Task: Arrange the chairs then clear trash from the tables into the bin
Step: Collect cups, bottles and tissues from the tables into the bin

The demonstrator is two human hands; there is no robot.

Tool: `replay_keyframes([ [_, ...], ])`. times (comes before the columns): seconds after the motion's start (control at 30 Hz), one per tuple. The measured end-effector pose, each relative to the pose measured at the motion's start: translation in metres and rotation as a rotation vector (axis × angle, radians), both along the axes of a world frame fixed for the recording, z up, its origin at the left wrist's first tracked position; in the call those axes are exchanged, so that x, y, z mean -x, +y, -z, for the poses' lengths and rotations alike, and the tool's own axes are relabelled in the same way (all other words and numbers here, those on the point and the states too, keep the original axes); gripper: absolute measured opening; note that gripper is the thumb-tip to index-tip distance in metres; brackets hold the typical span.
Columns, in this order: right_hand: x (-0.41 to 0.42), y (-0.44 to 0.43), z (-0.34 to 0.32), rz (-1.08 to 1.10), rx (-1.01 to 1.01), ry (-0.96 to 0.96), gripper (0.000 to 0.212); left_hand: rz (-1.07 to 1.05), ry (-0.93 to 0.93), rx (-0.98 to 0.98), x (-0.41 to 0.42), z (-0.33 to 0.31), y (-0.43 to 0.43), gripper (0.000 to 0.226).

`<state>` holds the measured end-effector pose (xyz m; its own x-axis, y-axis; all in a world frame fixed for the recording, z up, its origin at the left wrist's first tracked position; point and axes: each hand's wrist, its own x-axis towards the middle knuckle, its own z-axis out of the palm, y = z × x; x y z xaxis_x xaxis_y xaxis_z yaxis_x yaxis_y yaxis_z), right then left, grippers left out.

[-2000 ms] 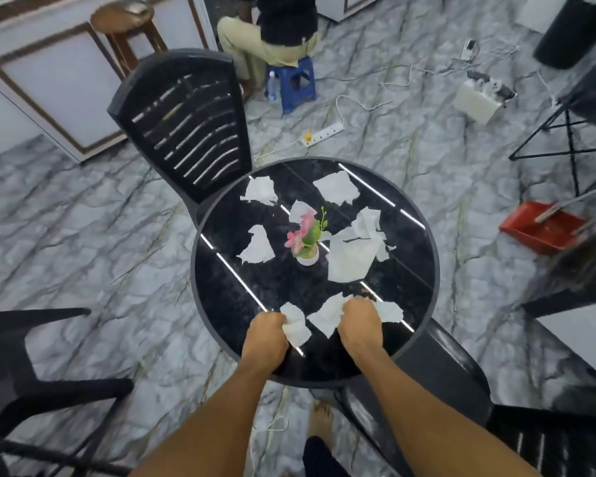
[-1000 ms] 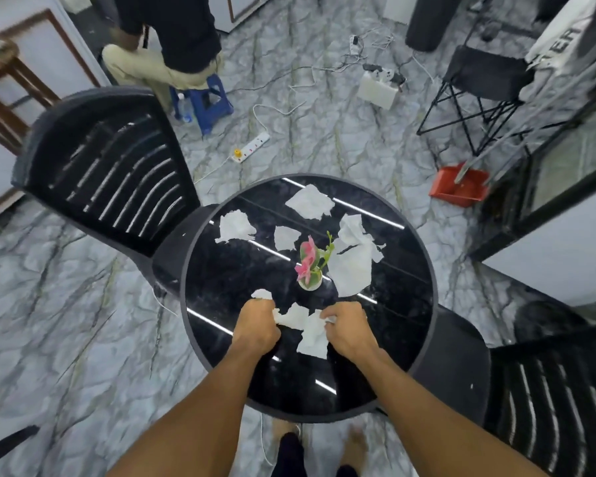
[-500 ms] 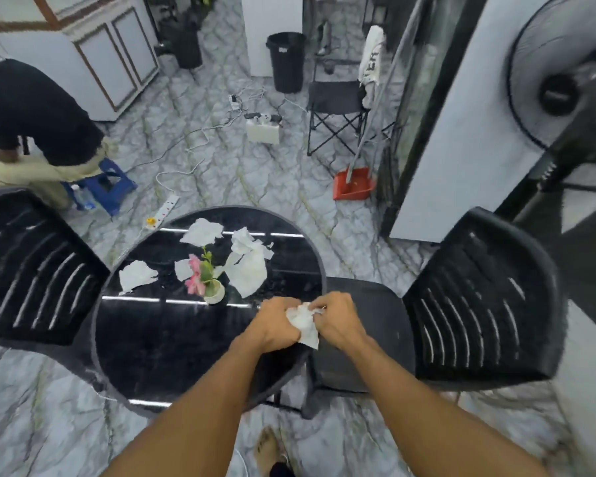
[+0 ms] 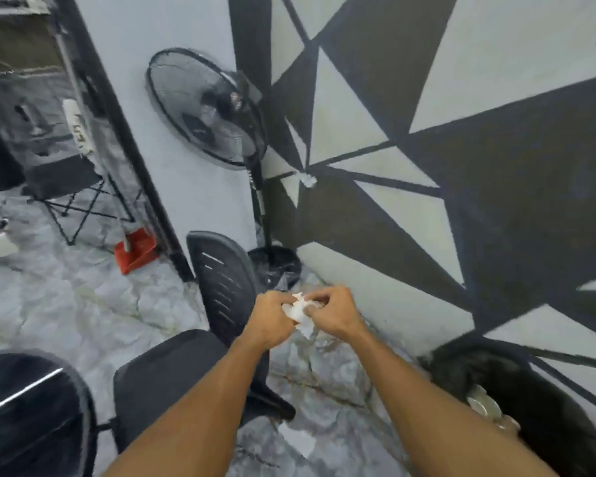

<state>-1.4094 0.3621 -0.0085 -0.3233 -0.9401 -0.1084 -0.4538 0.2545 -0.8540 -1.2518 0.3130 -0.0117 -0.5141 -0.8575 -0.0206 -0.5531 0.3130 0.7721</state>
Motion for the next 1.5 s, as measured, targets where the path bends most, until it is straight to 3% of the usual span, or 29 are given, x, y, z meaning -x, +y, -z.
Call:
replay_keyframes([
  [0.13, 0.081, 0.029, 0.0, 0.23, 0.012, -0.003, 0.024, 0.215, -0.038, 0.018, 0.098, 0.002, -0.001, 0.006],
  [0.33, 0.193, 0.095, -0.003, 0.538, 0.012, 0.08, 0.018, 0.659, 0.028, -0.078, 0.242, 0.007, 0.011, 0.033],
  [0.67, 0.288, 0.209, -0.014, 0.929, -0.035, 0.115, 0.027, 0.997, -0.048, 0.006, 0.413, 0.001, 0.098, 0.026],
  [0.9, 0.362, 0.264, 0.009, 1.137, -0.12, 0.015, 0.022, 1.084, -0.131, 0.131, 0.502, 0.016, 0.155, 0.032],
  [1.23, 0.484, 0.311, 0.069, 1.156, -0.201, -0.077, 0.02, 1.1, -0.272, 0.2, 0.619, 0.052, 0.209, 0.026],
  [1.5, 0.542, 0.334, 0.101, 1.181, -0.27, -0.156, 0.018, 1.102, -0.344, 0.13, 0.678, 0.078, 0.236, 0.028],
])
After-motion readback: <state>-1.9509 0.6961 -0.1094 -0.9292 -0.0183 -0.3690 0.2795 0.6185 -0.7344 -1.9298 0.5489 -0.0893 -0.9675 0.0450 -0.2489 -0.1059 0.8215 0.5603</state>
